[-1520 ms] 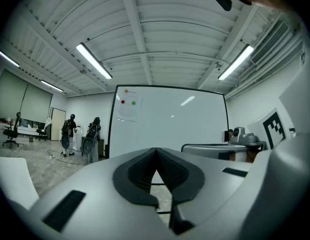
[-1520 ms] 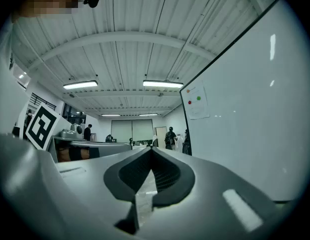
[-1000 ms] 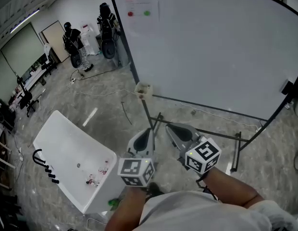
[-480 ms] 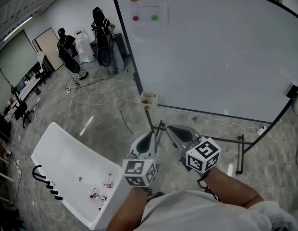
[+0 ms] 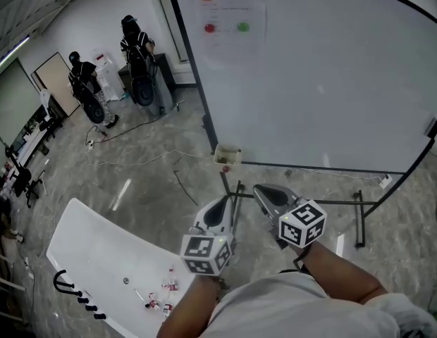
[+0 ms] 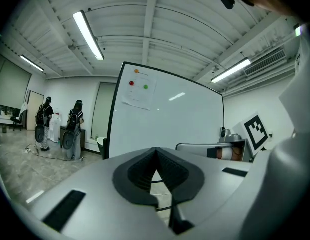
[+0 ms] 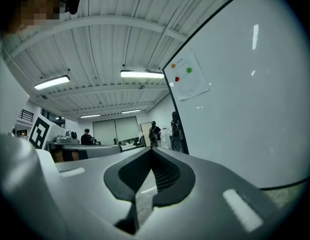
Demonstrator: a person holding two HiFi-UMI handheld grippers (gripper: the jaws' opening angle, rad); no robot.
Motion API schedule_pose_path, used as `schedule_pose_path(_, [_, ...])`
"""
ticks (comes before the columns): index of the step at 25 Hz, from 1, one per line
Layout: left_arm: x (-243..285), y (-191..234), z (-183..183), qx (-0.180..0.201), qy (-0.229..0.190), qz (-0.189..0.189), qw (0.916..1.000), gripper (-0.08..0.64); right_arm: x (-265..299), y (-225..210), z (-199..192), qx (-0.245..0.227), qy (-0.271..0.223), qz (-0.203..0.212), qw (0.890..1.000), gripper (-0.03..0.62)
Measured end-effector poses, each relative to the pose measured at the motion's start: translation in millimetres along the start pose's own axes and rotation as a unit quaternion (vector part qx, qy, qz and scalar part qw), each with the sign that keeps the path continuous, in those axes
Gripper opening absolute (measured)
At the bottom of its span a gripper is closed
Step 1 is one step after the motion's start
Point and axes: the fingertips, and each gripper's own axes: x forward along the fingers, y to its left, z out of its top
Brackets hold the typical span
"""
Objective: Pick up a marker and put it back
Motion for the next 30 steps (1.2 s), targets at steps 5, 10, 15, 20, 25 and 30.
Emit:
schedule_pose_path(5, [25, 32, -13, -0.017, 0.009, 0.001, 0.9998, 0.0, 34, -30, -15, 0.004, 0.02, -0.011, 1.0, -0.002])
schedule_pose_path(10, [68, 60, -25, -0.03, 0.021, 0.014, 0.9992, 0.0, 80, -86, -37, -0.008, 0.049, -0.015, 0.999, -0.002])
schedule_pose_path(15, [119, 87, -43, -0.051, 0.043, 0.034, 0.9972, 0.0, 134, -150, -80, 0.001, 0.107, -0.01, 0.994, 0.012])
schedule_pose_path(20, [164, 111, -60, -0.072, 0.065, 0.063, 0.9933, 0.0, 181, -199, -105, 0.02, 0.152, 0.017, 0.988, 0.093])
schedule_pose_path(25, [198, 132, -75, -0.081, 0.084, 0.096, 0.9884, 0.0, 220, -238, -134, 0.038, 0.186, 0.036, 0.981, 0.144])
schedule_pose_path(30, [215, 150, -90, -0.089, 0.098, 0.125, 0.9832, 0.0, 251, -254, -154, 0.04, 0.201, 0.057, 0.977, 0.146])
